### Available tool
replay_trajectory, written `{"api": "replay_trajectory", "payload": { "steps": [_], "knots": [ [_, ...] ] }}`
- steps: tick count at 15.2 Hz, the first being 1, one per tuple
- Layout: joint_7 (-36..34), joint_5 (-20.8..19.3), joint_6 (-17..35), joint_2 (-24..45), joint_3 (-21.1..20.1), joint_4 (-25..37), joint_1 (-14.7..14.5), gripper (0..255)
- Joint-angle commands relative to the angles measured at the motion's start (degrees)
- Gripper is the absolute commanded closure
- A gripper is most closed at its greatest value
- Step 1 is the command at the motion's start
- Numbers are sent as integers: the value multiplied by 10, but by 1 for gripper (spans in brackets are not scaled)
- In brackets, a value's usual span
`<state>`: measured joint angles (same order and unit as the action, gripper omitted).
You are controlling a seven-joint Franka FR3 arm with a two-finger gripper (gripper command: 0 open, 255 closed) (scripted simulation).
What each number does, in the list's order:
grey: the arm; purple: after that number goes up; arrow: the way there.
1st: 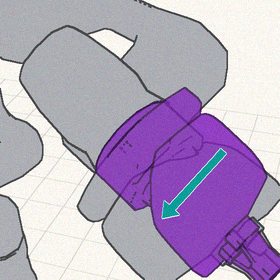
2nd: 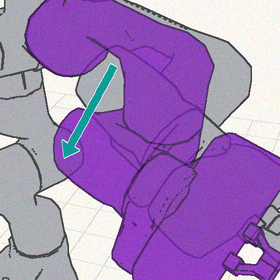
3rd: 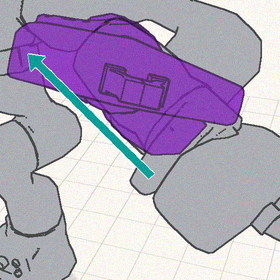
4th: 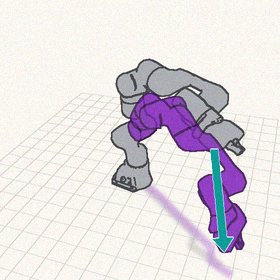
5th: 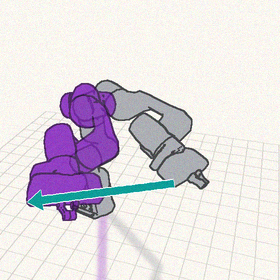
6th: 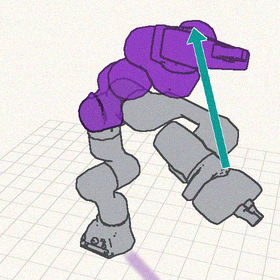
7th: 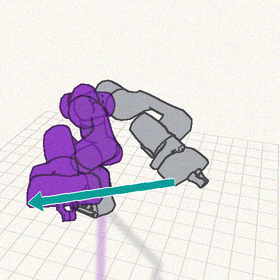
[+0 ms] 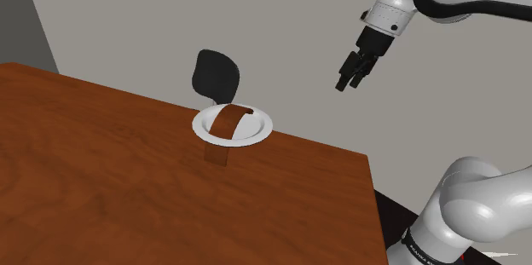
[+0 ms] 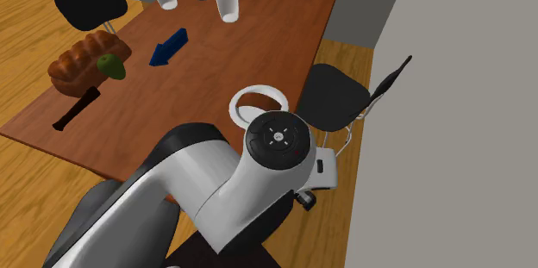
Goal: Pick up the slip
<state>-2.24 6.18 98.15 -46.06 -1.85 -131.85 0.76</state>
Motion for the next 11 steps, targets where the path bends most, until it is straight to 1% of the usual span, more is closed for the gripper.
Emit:
{"api": "replay_trajectory", "payload": {
  "steps": [1,6,11],
  "knots": [
    [0,0,0,0,0,0,0,0],
    [-164,34,-4,37,-95,32,18,0],
    [-328,53,-8,108,-186,97,45,0]
  ]
}}
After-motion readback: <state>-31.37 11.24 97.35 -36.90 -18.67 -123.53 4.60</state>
